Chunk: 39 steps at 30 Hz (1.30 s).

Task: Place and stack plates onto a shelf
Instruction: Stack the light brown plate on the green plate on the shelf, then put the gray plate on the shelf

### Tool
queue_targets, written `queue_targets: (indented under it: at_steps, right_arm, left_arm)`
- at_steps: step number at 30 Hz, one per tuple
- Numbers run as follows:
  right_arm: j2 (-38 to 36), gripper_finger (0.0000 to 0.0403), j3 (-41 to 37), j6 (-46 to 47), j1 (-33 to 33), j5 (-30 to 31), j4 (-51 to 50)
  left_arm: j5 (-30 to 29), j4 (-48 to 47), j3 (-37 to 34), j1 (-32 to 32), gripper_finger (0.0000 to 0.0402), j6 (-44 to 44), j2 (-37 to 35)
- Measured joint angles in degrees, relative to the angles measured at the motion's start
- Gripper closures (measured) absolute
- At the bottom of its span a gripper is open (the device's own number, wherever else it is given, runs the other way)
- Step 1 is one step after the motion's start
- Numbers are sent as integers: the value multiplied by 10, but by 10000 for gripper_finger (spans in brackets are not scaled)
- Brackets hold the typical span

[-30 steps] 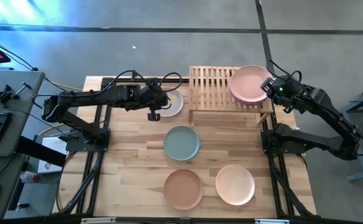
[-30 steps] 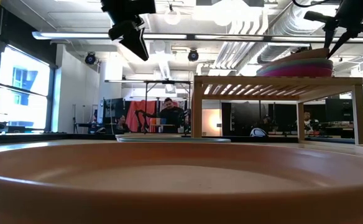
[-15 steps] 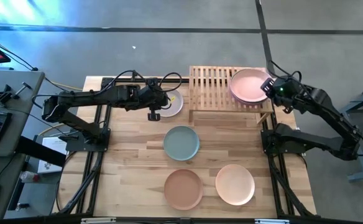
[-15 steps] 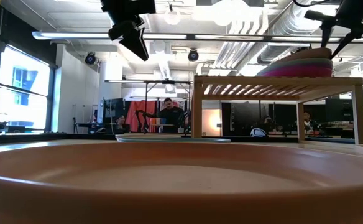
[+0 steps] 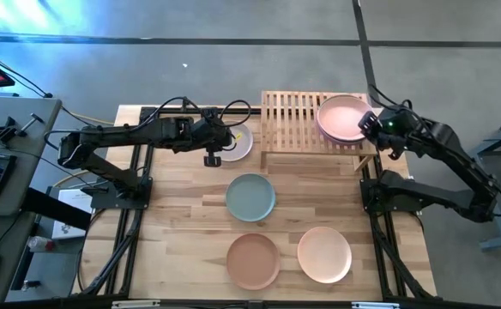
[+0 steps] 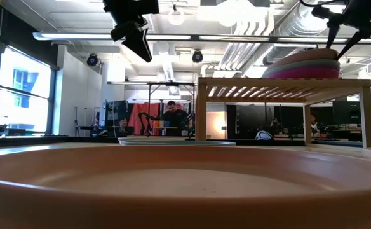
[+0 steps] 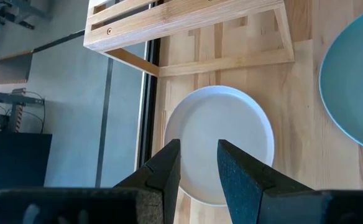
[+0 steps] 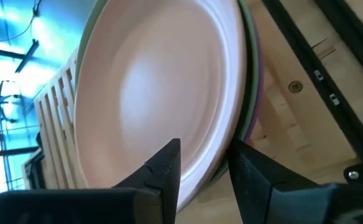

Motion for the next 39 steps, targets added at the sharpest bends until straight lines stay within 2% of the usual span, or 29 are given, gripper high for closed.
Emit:
queue_targets:
  at_steps: [18, 27, 31, 35, 39]
  right_arm:
    - [-42, 293, 0, -8, 0, -43, 0]
    - [-63, 293, 0, 0, 0, -25, 27]
    - [-63, 293, 0, -31, 0, -29, 52]
    - [-63, 293, 0, -36, 0, -86, 69]
    - [-63, 293, 0, -96, 0, -191, 128]
  left_arm:
    - [0, 0, 0, 0, 306, 0, 0]
    - [0, 0, 0, 0, 306, 0, 0]
    - [0, 0, 0, 0, 306, -12, 0]
    - [0, -8, 0, 0, 306, -68, 0]
    - [0, -37, 0, 0, 306, -136, 0]
